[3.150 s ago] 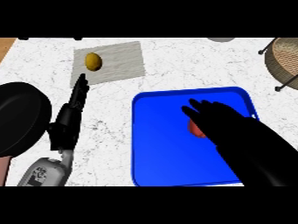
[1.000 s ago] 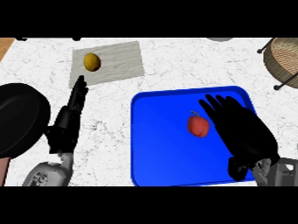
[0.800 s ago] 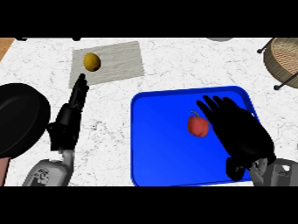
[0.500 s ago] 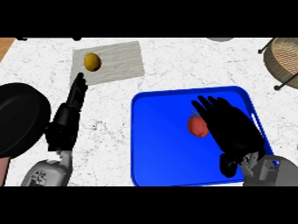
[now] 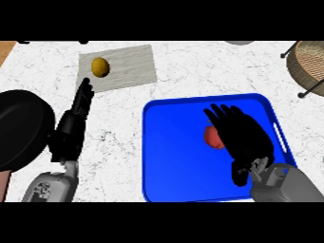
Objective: Pick the bell pepper from the tray and place it in the tiered basket
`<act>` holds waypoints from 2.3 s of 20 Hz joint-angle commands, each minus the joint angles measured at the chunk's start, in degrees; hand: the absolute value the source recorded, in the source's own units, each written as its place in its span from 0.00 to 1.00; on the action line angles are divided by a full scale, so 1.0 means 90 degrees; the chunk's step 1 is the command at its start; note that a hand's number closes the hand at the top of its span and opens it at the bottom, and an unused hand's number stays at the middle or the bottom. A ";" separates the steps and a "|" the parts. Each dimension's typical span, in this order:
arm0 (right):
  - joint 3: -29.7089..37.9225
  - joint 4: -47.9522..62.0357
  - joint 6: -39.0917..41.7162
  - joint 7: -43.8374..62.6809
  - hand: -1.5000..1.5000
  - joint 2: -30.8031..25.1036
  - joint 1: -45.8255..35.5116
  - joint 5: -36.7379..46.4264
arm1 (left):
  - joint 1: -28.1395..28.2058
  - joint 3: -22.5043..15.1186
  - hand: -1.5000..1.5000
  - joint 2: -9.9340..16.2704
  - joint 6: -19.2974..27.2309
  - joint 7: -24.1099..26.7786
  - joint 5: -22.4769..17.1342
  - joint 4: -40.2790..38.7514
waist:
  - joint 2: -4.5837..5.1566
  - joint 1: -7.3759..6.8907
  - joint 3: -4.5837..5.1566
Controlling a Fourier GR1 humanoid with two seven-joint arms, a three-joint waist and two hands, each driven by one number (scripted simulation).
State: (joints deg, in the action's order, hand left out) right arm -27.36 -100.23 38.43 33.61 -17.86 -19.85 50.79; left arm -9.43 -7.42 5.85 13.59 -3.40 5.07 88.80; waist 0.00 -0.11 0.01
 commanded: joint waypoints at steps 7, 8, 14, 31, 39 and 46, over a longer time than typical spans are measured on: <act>0.0150 0.0795 -0.0523 -0.0777 0.00 0.0383 0.0235 0.0789 | -0.0040 0.0201 0.50 -0.0128 -0.0070 0.0190 0.0255 -0.0165 | 0.0000 0.0007 -0.0001; 0.0293 0.0829 -0.0215 -0.0670 0.00 0.0466 0.0117 0.0804 | 0.0038 0.0048 0.50 -0.0263 -0.0103 0.0276 0.0317 -0.0273 | -0.0001 0.0008 0.0000; 0.0460 0.0579 0.0111 -0.0750 0.00 0.0752 0.0074 0.1034 | -0.0053 0.0207 0.50 -0.0229 -0.0230 -0.0002 0.0372 -0.0051 | -0.0003 0.0008 0.0000; 0.0455 0.1910 -0.2329 -0.2137 1.00 0.0824 0.0385 0.2169 | -0.0044 0.0495 0.50 -0.0227 -0.0485 0.0078 0.0273 -0.0019 | 0.0002 0.0008 -0.0001; 0.2766 0.3327 -0.2239 -0.0078 1.00 0.0857 -0.0315 0.2111 | 0.0146 0.0397 0.50 -0.0265 -0.0437 0.0042 0.0355 0.0187 | 0.0152 0.0041 0.0006; 0.4853 0.3897 -0.2278 0.2699 1.00 0.0736 -0.0865 0.1948 | 0.0095 0.0336 0.50 -0.0327 -0.0388 0.0075 0.0399 0.0257 | 0.0316 0.0027 0.0017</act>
State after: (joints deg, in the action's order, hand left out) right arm 6.88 -69.32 18.34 44.64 -10.34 -24.71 67.92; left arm -8.47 -4.09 2.98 10.25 -3.02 8.62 90.80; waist 2.08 0.87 0.20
